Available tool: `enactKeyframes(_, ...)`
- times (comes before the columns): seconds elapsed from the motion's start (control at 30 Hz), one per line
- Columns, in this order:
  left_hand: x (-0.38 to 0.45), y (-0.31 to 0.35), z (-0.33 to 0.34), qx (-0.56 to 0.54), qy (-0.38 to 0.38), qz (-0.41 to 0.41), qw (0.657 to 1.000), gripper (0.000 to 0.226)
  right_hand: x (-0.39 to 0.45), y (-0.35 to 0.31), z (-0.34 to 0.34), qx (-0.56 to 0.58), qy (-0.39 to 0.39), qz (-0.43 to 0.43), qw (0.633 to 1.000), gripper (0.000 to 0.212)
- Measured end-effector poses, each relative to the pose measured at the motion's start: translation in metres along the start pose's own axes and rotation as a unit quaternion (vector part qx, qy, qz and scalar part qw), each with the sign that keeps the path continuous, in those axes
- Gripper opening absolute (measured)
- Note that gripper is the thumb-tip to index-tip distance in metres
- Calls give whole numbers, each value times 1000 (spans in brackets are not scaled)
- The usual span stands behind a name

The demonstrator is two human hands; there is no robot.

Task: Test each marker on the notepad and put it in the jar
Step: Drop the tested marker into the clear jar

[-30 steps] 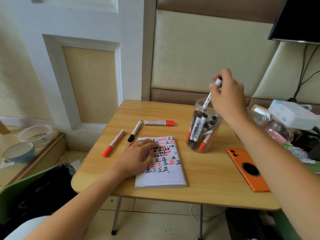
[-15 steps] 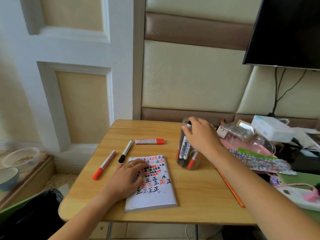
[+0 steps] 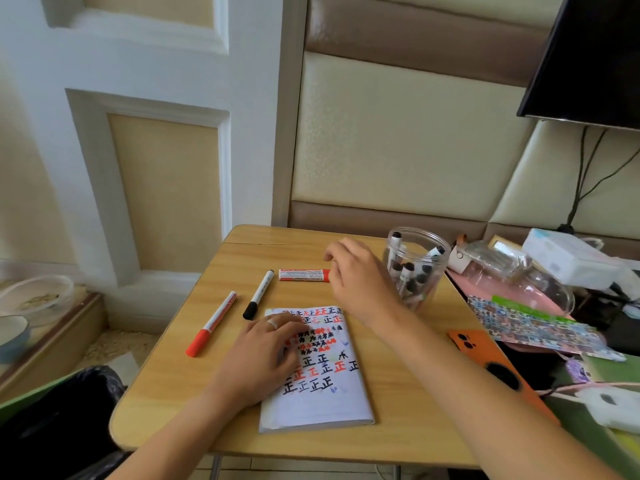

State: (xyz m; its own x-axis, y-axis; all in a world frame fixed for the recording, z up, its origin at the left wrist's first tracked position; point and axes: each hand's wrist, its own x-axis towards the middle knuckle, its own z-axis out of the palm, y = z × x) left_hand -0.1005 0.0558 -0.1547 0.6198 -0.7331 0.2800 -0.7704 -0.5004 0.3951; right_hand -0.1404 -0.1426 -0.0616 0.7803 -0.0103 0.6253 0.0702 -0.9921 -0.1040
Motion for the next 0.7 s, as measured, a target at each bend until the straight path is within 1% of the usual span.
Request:
enactKeyframes(0.1,0,-1,0,-4,4,0,1000,65,10,3,32,-25,-86,48,995,29)
enactKeyframes(0.2,2,-3,1,-1,-4,-1,1000,50,20,11,57,-52,-143,81,985,46)
enactKeyframes(0.3,3,-4,2,2,1,1,1000,47,27,22,75,-67,-213,95,970,65)
enactKeyframes(0.37,3,-4,3,3,2,0,1000,46,30,28,84,-57,-266,111,956,68)
enactKeyframes(0.43,4,-4,4,4,4,1,1000,45,32,33,91,-50,-295,117,947,58)
enactKeyframes(0.5,4,-4,4,4,8,3,1000,45,33,35,93,-40,-280,119,952,43)
enactKeyframes(0.6,3,-4,3,3,10,1,1000,45,33,34,89,-46,-235,113,964,29)
enactKeyframes(0.7,3,-4,3,4,10,0,1000,45,34,29,81,-47,-256,92,961,17)
